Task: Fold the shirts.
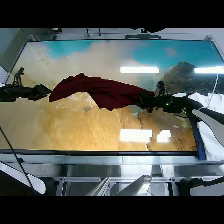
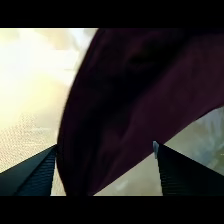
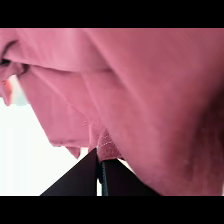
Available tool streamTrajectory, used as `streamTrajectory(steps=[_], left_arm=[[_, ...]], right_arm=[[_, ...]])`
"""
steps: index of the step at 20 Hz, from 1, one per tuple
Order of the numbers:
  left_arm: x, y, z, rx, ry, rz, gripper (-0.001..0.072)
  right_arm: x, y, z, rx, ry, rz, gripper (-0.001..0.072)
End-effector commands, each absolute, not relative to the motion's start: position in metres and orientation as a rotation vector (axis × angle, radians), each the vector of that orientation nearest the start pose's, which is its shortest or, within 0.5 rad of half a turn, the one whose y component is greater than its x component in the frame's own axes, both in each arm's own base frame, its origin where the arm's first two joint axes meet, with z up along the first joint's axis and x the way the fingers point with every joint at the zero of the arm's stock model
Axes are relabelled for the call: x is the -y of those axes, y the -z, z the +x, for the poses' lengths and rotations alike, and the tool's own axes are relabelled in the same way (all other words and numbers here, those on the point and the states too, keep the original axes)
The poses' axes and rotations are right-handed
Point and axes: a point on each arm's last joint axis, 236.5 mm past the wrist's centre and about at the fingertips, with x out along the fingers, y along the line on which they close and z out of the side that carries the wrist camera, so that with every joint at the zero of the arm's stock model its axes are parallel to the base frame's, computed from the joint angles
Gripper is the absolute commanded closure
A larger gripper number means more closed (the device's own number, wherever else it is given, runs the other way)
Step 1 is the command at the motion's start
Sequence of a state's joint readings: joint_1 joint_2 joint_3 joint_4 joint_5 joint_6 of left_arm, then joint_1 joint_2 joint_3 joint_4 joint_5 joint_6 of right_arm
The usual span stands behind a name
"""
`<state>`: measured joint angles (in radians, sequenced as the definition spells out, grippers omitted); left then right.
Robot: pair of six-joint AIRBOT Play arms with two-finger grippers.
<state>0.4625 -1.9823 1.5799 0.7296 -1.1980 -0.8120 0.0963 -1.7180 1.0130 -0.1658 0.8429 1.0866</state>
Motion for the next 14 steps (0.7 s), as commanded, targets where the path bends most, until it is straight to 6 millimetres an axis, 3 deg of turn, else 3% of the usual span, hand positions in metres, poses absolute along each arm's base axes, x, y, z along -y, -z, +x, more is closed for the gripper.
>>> streamTrajectory(steps=[1,2,3,5,6,8,10,12,14], left_arm=[[-0.03,0.113,0.488,-1.198,0.558,-0.513,0.0304],[-0.023,0.113,0.487,-1.206,0.572,-0.508,0.0538],[-0.021,0.11,0.489,-1.198,0.576,-0.504,0.0693],[-0.018,0.084,0.501,-1.123,0.582,-0.543,0.0693],[-0.018,0.058,0.51,-1.052,0.589,-0.582,0.0693],[-0.021,-0.023,0.526,-0.837,0.639,-0.671,0.0693],[-0.022,-0.14,0.522,-0.54,0.767,-0.728,0.0694],[-0.029,-0.26,0.494,-0.241,0.874,-0.756,0.0694],[-0.033,-0.357,0.451,-0.005,0.939,-0.741,0.0694]], right_arm=[[-0.224,0.073,0.435,-1.209,-0.499,1.076,0.0691],[-0.227,0.07,0.432,-1.219,-0.517,1.08,0.0691],[-0.229,0.067,0.429,-1.227,-0.537,1.083,0.0691],[-0.233,0.05,0.423,-1.228,-0.591,1.092,0.0691],[-0.234,0.031,0.421,-1.217,-0.639,1.114,0.0691],[-0.23,-0.025,0.416,-1.145,-0.782,1.159,0.0691],[-0.217,-0.096,0.406,-1.038,-0.944,1.166,0.0691],[-0.196,-0.174,0.395,-0.871,-1.065,1.155,0.0691],[-0.173,-0.251,0.381,-0.666,-1.128,1.112,0.0691]])
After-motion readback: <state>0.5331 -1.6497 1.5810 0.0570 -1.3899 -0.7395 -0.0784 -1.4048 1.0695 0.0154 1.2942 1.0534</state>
